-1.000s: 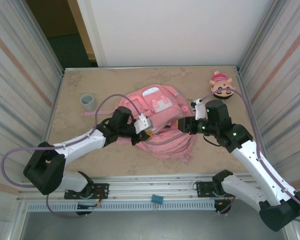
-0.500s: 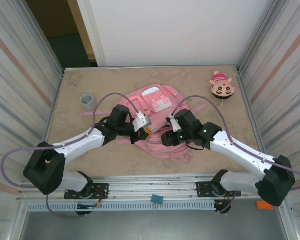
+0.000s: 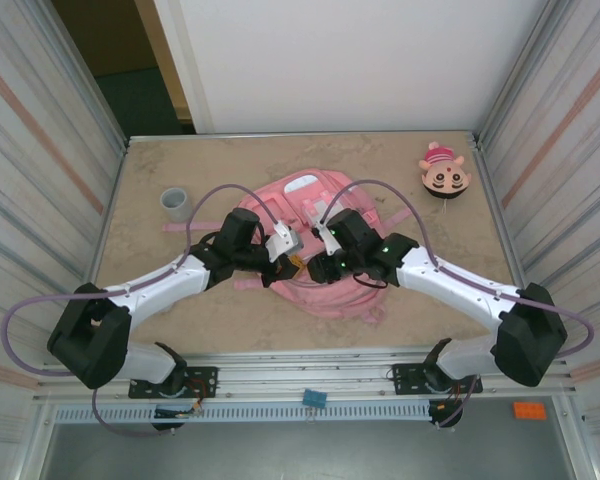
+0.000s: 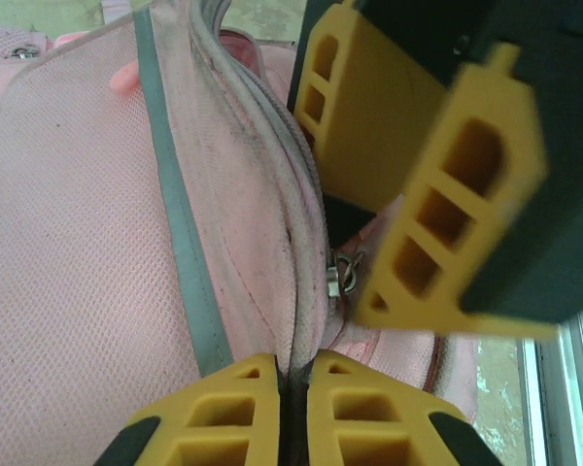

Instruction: Pack the student bag

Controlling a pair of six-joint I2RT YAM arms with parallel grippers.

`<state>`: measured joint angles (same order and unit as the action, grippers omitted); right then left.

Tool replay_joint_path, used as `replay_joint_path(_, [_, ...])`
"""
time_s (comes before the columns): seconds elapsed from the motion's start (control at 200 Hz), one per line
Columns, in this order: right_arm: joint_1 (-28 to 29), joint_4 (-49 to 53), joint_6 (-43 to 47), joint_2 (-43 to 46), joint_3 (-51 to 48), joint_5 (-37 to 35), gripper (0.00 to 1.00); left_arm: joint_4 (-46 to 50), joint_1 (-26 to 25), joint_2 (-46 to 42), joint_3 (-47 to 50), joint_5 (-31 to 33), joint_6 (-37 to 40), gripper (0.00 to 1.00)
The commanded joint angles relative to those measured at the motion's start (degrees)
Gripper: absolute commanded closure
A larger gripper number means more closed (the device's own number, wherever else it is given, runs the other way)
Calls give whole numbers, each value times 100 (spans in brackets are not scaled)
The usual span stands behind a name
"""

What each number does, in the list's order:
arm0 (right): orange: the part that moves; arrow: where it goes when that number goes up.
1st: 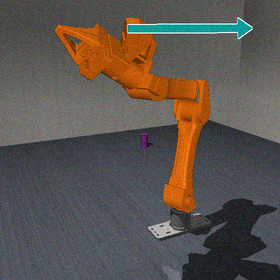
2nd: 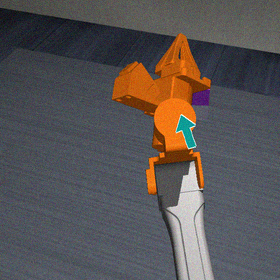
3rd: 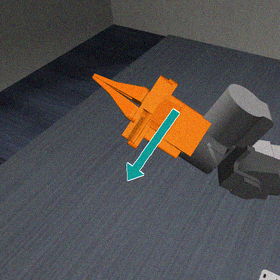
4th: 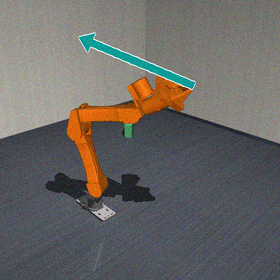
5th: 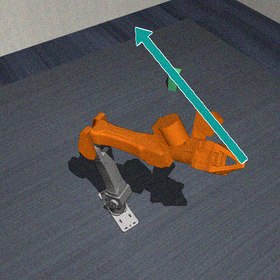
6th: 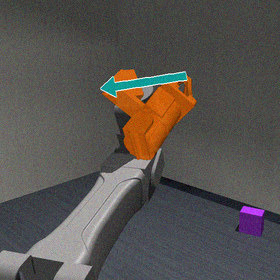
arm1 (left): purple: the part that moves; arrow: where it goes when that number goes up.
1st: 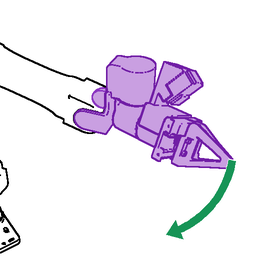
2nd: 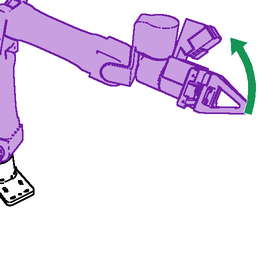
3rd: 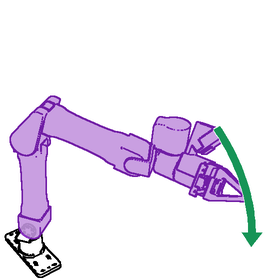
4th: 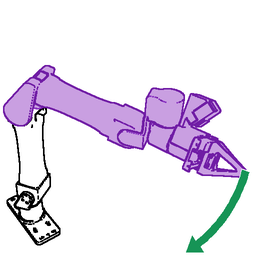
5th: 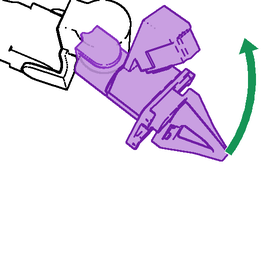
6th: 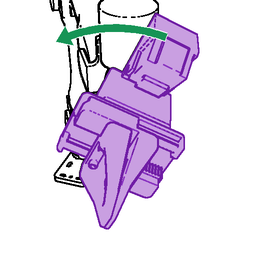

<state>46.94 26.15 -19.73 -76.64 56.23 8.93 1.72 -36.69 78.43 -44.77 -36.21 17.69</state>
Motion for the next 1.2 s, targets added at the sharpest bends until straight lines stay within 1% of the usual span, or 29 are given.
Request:
replay_joint_path(0.0, [96,24,119,-20,216,-228,82,82,3,-56,-230,-279,-254,100])
replay_joint_path(0.055, [81,246,78,77,201,-363,88,193,25,-65,-241,-102,-218,100])
replay_joint_path(0.16, [-19,699,-17,325,107,-506,91,381,164,-91,-213,171,-170,100])
replay_joint_path(0.286, [-391,1091,-101,656,-129,-468,97,645,384,-158,-208,317,4,100])
replay_joint_path(0.466, [-919,1292,-26,863,-212,-312,100,905,592,-249,-208,377,233,100])
replay_joint_path(0.581, [-937,1171,-42,750,-152,9,100,904,657,-298,-202,505,100,100])
replay_joint_path(0.601, [-917,1134,-70,717,-134,70,100,892,662,-316,-207,547,-9,96])
replay_joint_path(0.646, [-823,1051,-184,649,-115,179,100,876,663,-371,-231,656,-340,82])
replay_joint_path(0.727, [-596,853,-385,604,-107,258,100,842,664,-574,-229,609,-1188,63])
replay_joint_path(0.772, [-502,756,-527,595,-118,256,100,776,624,-785,-166,734,-1985,54])
replay_joint_path(0.827, [-415,647,-659,606,-150,230,100,795,531,-1108,-44,1236,-3153,46])
replay_joint_path(0.857, [-376,609,-725,612,-180,174,100,873,476,-1315,36,1614,-3750,42])
replay_joint_path(0.907, [-321,560,-823,616,-220,74,100,1140,342,-1660,223,2474,-4985,40])
replay_joint_path(0.932, [-305,531,-864,616,-249,58,100,1176,284,-1820,367,2720,-5491,41])
replay_joint_path(0.957, [-300,494,-885,613,-268,64,100,1101,249,-1951,529,2805,-5898,41])
replay_joint_path(1.002, [-270,456,-907,593,-296,90,100,843,225,-2126,810,2797,-6488,41])
replay_joint_path(1.072, [-223,427,-932,580,-297,109,100,581,186,-2172,1073,2775,-7225,41])
replay_joint_path(1.198, [-104,328,-963,500,-301,144,100,393,160,-1735,1065,2303,-7972,40])
